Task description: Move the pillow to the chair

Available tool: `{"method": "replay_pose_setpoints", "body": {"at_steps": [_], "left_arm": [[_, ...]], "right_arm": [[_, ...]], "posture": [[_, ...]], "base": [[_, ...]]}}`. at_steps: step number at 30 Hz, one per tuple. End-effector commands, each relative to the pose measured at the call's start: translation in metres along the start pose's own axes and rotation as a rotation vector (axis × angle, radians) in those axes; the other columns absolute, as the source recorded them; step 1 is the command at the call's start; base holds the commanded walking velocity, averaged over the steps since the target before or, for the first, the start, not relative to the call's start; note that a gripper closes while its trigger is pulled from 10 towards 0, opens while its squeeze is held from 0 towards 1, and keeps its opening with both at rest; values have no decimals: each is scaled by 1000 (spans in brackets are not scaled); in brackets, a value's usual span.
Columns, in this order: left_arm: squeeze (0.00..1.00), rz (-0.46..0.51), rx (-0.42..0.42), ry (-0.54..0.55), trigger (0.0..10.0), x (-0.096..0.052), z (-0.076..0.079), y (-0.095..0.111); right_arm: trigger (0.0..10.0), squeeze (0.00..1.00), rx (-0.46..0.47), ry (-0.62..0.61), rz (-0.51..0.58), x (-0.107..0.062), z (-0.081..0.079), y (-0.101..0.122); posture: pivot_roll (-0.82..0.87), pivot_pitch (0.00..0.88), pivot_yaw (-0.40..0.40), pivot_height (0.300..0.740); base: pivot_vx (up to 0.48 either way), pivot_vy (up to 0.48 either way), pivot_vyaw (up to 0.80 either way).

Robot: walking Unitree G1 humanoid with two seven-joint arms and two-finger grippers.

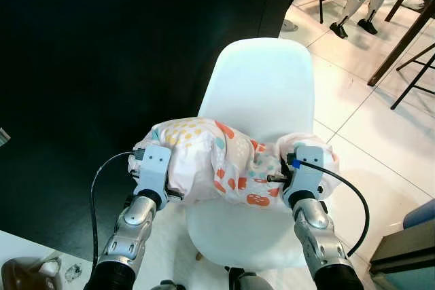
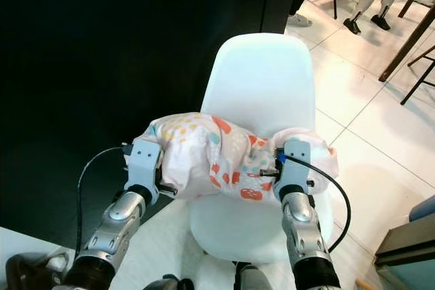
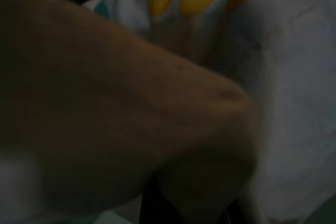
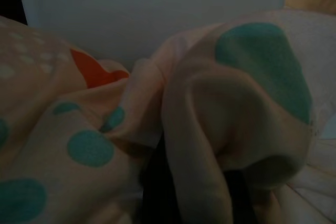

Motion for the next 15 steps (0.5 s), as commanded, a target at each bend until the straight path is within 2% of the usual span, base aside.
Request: {"method": "replay_pose_setpoints", "body": {"at_steps": [1, 15], "left_arm": [[0, -53, -33, -13, 10000, -4, 8, -14], [0, -69, -68, -25, 10000, -4, 17, -15]], "right_arm": [[10000, 0, 8, 16, -78, -6, -6, -21], [10000, 0, -4, 19, -85, -6, -6, -19]], "posture": [[-47, 321, 3, 740], [-58, 307, -1, 740]], "base": [[0, -326, 0], [0, -334, 0]]}}
Point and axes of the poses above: a point about 5 cm out from each wrist's last joint towards the gripper, its own x axis pointing out of the wrist towards the gripper, its own y axis along the axis of the wrist's last joint, z = x × y, the point moved 6 cm from there along x, pointing out of the wrist towards the gripper, and after that the axes turned 7 degrees about x, right-handed, at the moved point
